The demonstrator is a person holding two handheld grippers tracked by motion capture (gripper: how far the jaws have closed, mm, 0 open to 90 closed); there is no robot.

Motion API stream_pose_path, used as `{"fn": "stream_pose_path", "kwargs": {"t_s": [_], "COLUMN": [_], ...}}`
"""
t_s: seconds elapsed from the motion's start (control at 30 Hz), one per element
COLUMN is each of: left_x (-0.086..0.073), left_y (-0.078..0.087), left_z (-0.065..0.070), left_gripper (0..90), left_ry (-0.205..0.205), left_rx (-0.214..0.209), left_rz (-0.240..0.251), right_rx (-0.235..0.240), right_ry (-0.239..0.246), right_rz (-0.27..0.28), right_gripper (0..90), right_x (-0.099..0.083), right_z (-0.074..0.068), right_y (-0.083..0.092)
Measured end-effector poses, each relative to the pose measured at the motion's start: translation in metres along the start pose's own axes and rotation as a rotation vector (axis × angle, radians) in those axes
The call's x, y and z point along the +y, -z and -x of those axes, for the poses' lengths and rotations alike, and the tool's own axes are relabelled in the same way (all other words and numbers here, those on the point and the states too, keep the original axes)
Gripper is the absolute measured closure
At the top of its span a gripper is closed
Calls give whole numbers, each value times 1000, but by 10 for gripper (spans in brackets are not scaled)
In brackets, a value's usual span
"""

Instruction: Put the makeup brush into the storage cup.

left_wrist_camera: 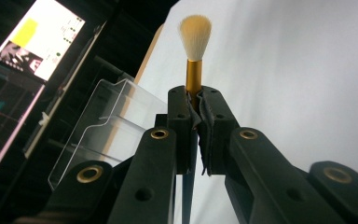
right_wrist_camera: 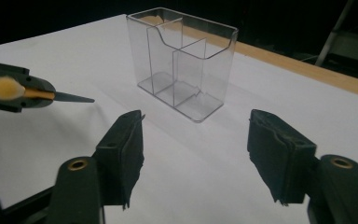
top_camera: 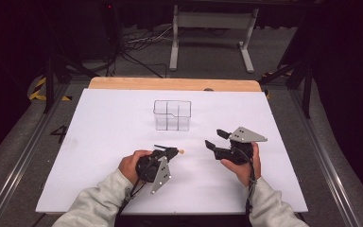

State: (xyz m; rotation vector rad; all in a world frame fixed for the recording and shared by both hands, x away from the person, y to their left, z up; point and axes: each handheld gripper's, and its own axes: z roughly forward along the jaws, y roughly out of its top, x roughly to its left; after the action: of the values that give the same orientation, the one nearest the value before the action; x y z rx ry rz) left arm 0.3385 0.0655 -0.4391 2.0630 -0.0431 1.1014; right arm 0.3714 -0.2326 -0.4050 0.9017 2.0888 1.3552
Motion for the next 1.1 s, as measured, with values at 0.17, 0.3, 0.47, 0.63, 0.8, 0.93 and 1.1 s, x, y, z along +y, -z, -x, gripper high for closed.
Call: {"fn": "stream_pose_path", "kwargs": {"t_s": [0.17,0.3,0.47,0.63,0.8,0.93,1.1], "left_x": [-4,-5,-9,-15,-24,-32,-39], "left_y": [2,3,6,10,14,19,23], "left_z": [-7,-12,-24,-33,-45,-55,-63], "left_gripper": [838,838,838,838,838,838,838], "left_ry": [60,121,232,337,475,560,616], "left_rx": [-8,-16,-42,-51,-62,-67,-67], "left_rz": [4,15,56,89,137,167,190], "right_rx": [-5,-17,-25,-35,-72,-86,-87], "right_ry": [24,70,119,167,178,162,156], "right_rz": [25,40,28,29,11,9,26], "right_gripper": [295,229,154,129,95,73,51], "right_x": [-5,-12,-16,-21,-27,-33,-34], "right_z": [2,2,0,-1,2,8,12], "right_y": [8,15,18,20,22,27,35]}}
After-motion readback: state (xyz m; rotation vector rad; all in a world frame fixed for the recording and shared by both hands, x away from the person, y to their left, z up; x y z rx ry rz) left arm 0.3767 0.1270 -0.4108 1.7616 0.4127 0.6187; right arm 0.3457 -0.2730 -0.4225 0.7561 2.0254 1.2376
